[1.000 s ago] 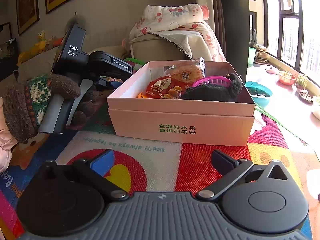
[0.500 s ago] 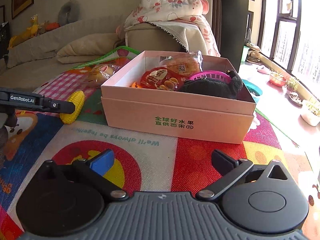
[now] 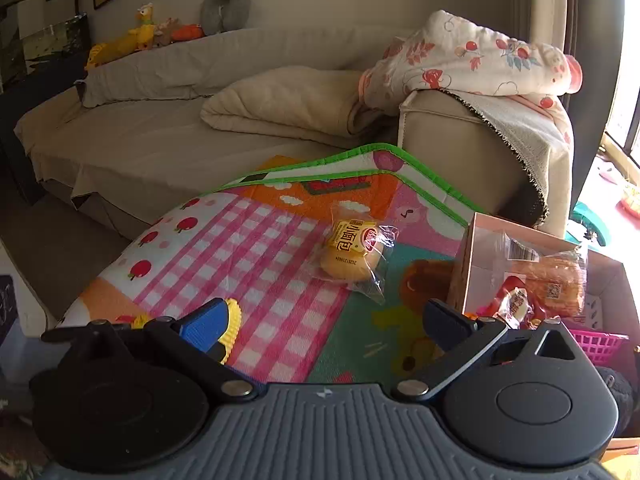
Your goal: Organize objects
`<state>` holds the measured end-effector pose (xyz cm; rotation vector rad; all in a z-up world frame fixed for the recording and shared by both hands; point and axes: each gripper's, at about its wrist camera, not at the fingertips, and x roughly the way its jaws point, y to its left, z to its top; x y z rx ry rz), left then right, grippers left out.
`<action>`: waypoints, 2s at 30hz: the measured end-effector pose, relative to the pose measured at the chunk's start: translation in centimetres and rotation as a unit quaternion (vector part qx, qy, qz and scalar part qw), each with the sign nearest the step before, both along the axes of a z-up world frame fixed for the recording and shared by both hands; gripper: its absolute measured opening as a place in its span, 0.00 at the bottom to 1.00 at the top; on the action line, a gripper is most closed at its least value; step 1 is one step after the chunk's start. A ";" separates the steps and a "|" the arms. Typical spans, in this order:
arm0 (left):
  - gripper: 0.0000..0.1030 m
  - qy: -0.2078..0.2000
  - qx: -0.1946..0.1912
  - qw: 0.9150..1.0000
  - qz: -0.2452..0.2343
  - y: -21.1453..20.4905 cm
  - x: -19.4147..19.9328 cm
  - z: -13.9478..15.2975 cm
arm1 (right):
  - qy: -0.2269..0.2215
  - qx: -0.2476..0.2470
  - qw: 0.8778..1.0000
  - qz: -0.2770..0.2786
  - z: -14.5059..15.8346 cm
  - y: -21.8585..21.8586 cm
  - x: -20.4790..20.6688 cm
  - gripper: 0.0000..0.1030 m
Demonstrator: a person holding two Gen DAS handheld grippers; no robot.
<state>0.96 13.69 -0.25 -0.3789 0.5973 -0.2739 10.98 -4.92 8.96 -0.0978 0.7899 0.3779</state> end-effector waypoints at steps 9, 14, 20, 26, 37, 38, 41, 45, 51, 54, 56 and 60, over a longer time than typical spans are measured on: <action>0.33 0.005 -0.028 1.000 0.000 0.6 0.1 -0.4 | 0.052 -0.068 0.991 -0.101 -5.3 3.3 10.4 1.00; 0.33 0.008 -0.036 0.999 0.000 0.8 0.2 -0.5 | 0.069 -0.081 0.992 -0.066 -5.9 4.3 10.0 0.70; 0.33 0.008 -0.035 0.999 0.000 0.8 0.2 -0.6 | 0.039 -0.099 0.994 -0.024 -4.2 4.9 6.5 0.53; 0.33 0.009 -0.037 0.999 0.000 0.8 0.2 -0.6 | 0.007 -0.086 0.996 0.030 -0.9 3.4 -0.2 0.53; 0.33 0.008 -0.031 0.999 0.002 0.8 0.2 -0.6 | 0.019 -0.143 0.983 0.117 -3.5 -2.3 -13.8 0.53; 0.33 0.009 -0.030 0.999 0.002 0.8 0.2 -0.6 | 0.022 -0.156 0.980 0.121 -4.1 -3.0 -14.8 0.52; 0.33 0.010 -0.024 1.000 0.004 0.7 0.0 -0.4 | 0.005 -0.177 0.978 0.110 -5.1 -5.3 -17.3 0.64; 0.33 0.012 -0.006 1.000 0.006 0.1 -0.4 0.0 | -0.033 -0.211 0.976 0.046 -5.5 -8.5 -18.8 0.78; 0.33 0.023 0.026 0.999 -0.013 -1.3 -1.6 1.1 | 0.008 -0.062 0.998 -0.007 -5.3 -12.4 -18.0 0.89; 0.33 0.016 0.042 0.999 -0.027 -2.2 -2.2 2.2 | 0.001 -0.010 1.000 -0.015 -5.6 -12.0 -17.4 0.97; 0.33 0.009 0.052 0.998 -0.036 -2.7 -2.6 3.0 | -0.028 -0.020 0.999 -0.002 -5.2 -11.4 -17.5 0.99; 0.33 -0.002 0.068 0.996 -0.062 -3.3 -3.3 4.3 | -0.103 -0.089 0.988 0.077 -3.8 -10.6 -18.3 1.00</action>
